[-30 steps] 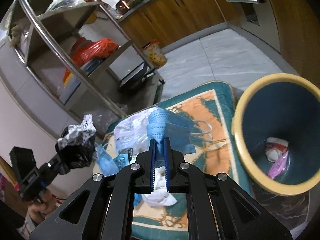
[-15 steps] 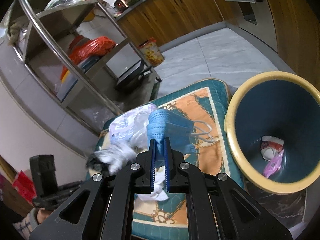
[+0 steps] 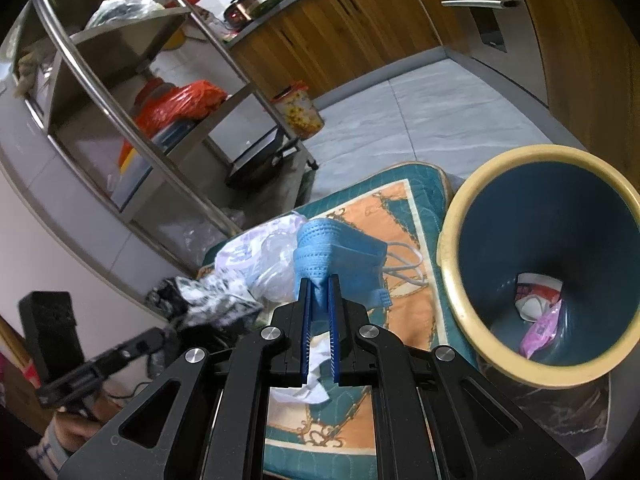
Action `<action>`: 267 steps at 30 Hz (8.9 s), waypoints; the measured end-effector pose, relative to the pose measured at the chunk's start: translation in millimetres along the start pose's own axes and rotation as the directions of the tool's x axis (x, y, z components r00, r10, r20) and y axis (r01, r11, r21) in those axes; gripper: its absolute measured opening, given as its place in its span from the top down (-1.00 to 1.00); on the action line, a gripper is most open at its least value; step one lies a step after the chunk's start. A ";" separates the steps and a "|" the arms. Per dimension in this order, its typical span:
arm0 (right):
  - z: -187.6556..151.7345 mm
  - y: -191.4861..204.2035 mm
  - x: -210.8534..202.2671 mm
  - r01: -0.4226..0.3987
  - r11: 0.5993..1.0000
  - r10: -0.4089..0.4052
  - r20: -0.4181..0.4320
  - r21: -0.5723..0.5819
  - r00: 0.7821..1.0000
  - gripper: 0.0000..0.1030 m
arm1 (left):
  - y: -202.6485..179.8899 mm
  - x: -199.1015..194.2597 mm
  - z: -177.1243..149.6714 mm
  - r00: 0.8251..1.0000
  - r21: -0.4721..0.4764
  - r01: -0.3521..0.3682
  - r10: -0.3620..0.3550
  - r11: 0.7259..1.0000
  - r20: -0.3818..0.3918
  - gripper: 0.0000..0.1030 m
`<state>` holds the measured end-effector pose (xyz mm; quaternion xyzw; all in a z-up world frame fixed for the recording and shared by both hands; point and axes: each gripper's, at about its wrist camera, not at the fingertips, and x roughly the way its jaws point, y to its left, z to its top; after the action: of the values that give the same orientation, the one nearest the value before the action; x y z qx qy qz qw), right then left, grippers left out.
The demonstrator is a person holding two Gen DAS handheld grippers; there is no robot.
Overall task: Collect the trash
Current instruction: 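Carry the black bag and blue mask over the bin and release both, then grasp a blue face mask with the left tool while the right tool grasps a crumpled wrapper, then lower the blue mask and crumpled wrapper into the bin and open both tools, then move both tools back over the trash on the cushion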
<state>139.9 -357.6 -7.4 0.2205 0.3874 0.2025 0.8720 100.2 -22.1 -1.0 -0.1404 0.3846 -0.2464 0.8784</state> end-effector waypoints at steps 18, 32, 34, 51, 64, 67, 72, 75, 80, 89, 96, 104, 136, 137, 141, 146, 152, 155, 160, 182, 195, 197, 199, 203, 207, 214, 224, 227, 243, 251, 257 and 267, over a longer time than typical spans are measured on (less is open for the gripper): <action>4.1 -48.8 -48.8 0.158 0.985 -0.165 0.093 0.073 0.982 0.82 | -99.4 65.2 45.7 0.983 0.086 0.182 -0.184 0.980 0.011 0.96; -9.5 -108.9 -54.7 0.262 0.938 -0.276 0.029 0.224 0.961 0.82 | -144.3 180.0 36.2 0.968 0.092 0.226 -0.214 0.970 -0.129 0.96; -12.7 -117.3 -50.8 0.281 0.929 -0.291 0.008 0.240 0.957 0.82 | -146.9 192.8 34.2 0.966 0.089 0.225 -0.210 0.970 -0.154 0.96; -14.8 -131.8 -49.8 0.347 0.890 -0.354 -0.031 0.296 0.935 0.50 | -143.1 204.6 15.3 0.962 0.114 0.209 -0.184 0.971 -0.201 0.41; -11.5 -109.0 -49.4 0.321 0.916 -0.328 -0.008 0.239 0.944 0.26 | -118.9 139.4 14.3 0.985 0.135 0.130 -0.112 0.982 -0.132 0.20; -9.7 -95.3 -43.4 0.307 0.930 -0.313 -0.004 0.203 0.950 0.15 | -105.5 116.2 13.8 0.991 0.145 0.090 -0.074 0.985 -0.114 0.17; -7.1 -76.6 -28.7 0.290 0.946 -0.290 -0.021 0.144 0.957 0.12 | -75.6 80.3 13.3 0.997 0.140 0.010 0.002 0.990 -0.083 0.13; -6.3 -63.4 -19.5 0.278 0.954 -0.277 -0.029 0.108 0.960 0.12 | -53.6 59.9 12.1 0.997 0.123 -0.045 0.053 0.991 -0.062 0.05; -4.4 -45.9 -5.5 0.260 0.963 -0.258 -0.043 0.074 0.965 0.12 | -13.4 30.4 10.3 0.991 0.071 -0.126 0.129 0.989 -0.045 0.05; -7.5 -9.0 18.9 0.219 0.976 -0.220 -0.084 -0.020 0.972 0.12 | 46.7 -10.7 -0.5 0.961 -0.016 -0.275 0.275 0.961 -0.032 0.05; -22.9 24.8 33.7 0.170 0.978 -0.185 -0.130 -0.118 0.974 0.12 | 89.0 3.1 -21.5 0.922 -0.078 -0.376 0.365 0.923 -0.127 0.05; -44.6 51.9 48.0 0.125 0.972 -0.164 -0.192 -0.200 0.968 0.12 | 108.0 18.8 -32.9 0.892 -0.097 -0.431 0.408 0.897 -0.196 0.05; -104.1 135.2 121.1 0.027 0.875 -0.216 -0.340 -0.484 0.915 0.22 | 138.7 -54.2 -33.8 0.914 -0.232 -0.404 0.402 0.885 -0.058 0.84; -103.4 134.0 120.1 0.028 0.877 -0.214 -0.338 -0.481 0.916 0.41 | 138.5 -56.8 -32.4 0.915 -0.235 -0.400 0.402 0.886 -0.045 0.84; -95.2 126.9 110.6 -0.016 0.911 -0.141 -0.348 -0.413 0.927 0.77 | 130.6 -69.4 -23.2 0.923 -0.238 -0.362 0.382 0.901 0.042 0.84; -83.0 133.9 92.2 -0.088 0.921 -0.032 -0.301 -0.378 0.953 0.82 | 119.7 -76.5 -16.1 0.922 -0.218 -0.343 0.372 0.914 0.110 0.84; -70.0 131.5 77.1 -0.098 0.931 0.006 -0.252 -0.352 0.968 0.82 | 116.2 -77.6 -16.8 0.923 -0.214 -0.330 0.362 0.919 0.132 0.84; -60.8 123.3 69.9 -0.083 0.942 0.010 -0.219 -0.325 0.976 0.82 | 109.8 -76.4 -15.5 0.934 -0.201 -0.287 0.320 0.937 0.159 0.84; -44.7 100.1 49.4 -0.042 0.963 0.004 -0.144 -0.266 0.990 0.82 | 87.7 -67.0 -10.8 0.950 -0.141 -0.223 0.247 0.965 0.193 0.84; -17.4 -10.4 -28.1 0.157 0.986 -0.155 0.050 -0.052 0.987 0.82 | -50.4 23.9 0.0 0.997 0.142 -0.008 -0.003 0.990 0.074 0.84; -15.1 -71.3 -75.5 0.298 0.952 -0.306 0.117 0.075 0.945 0.82 | -131.5 91.8 6.2 0.996 0.297 0.093 -0.093 0.950 -0.016 0.84; -16.0 -76.5 -76.9 0.304 0.948 -0.313 0.116 0.092 0.943 0.82 | -138.4 103.7 5.3 0.995 0.308 0.100 -0.094 0.946 -0.034 0.84; -17.1 -81.3 -78.1 0.311 0.944 -0.322 0.115 0.106 0.940 0.82 | -143.0 116.8 5.0 0.994 0.312 0.108 -0.096 0.944 -0.053 0.84; -17.3 -88.2 -78.5 0.321 0.939 -0.335 0.113 0.125 0.935 0.82 | -149.3 144.2 7.0 0.990 0.298 0.128 -0.106 0.946 -0.088 0.83; -18.8 -98.1 -75.5 0.343 0.928 -0.358 0.088 0.149 0.930 0.82 | -152.2 171.0 10.9 0.985 0.274 0.150 -0.120 0.950 -0.124 0.84; -22.9 -117.4 -66.0 0.363 0.909 -0.379 0.041 0.205 0.925 0.82 | -152.0 216.2 5.2 0.972 0.256 0.160 -0.108 0.953 -0.206 0.84; -26.9 -127.7 -44.8 0.369 0.905 -0.372 -0.026 0.213 0.928 0.82 | -141.9 254.9 -5.5 0.952 0.186 0.178 -0.122 0.966 -0.280 0.83; -27.4 -129.6 -40.4 0.376 0.901 -0.376 -0.045 0.215 0.926 0.82 | -141.5 255.5 -4.6 0.953 0.182 0.177 -0.122 0.967 -0.277 0.75; -27.3 -132.4 -38.0 0.398 0.890 -0.395 -0.060 0.223 0.917 0.34 | -139.3 204.5 1.6 0.967 0.217 0.183 -0.136 0.959 -0.215 0.40; -24.6 -117.5 -39.4 0.372 0.907 -0.373 -0.031 0.198 0.927 0.22 | -129.6 159.9 11.1 0.981 0.220 0.144 -0.111 0.965 -0.156 0.27; -22.8 -97.1 -33.2 0.362 0.921 -0.362 -0.021 0.144 0.932 0.04 | -110.7 128.3 11.0 0.991 0.211 0.078 -0.053 0.974 -0.122 -0.13; -23.7 -68.4 -20.1 0.333 0.941 -0.331 -0.034 0.065 0.943 -0.02 | -59.6 80.6 6.1 0.996 0.176 -0.036 0.051 0.984 -0.079 -0.26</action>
<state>121.7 -418.9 -47.0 0.1798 0.4358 0.0415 0.8809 132.3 -115.3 -19.9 -0.0442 0.4009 -0.2656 0.8757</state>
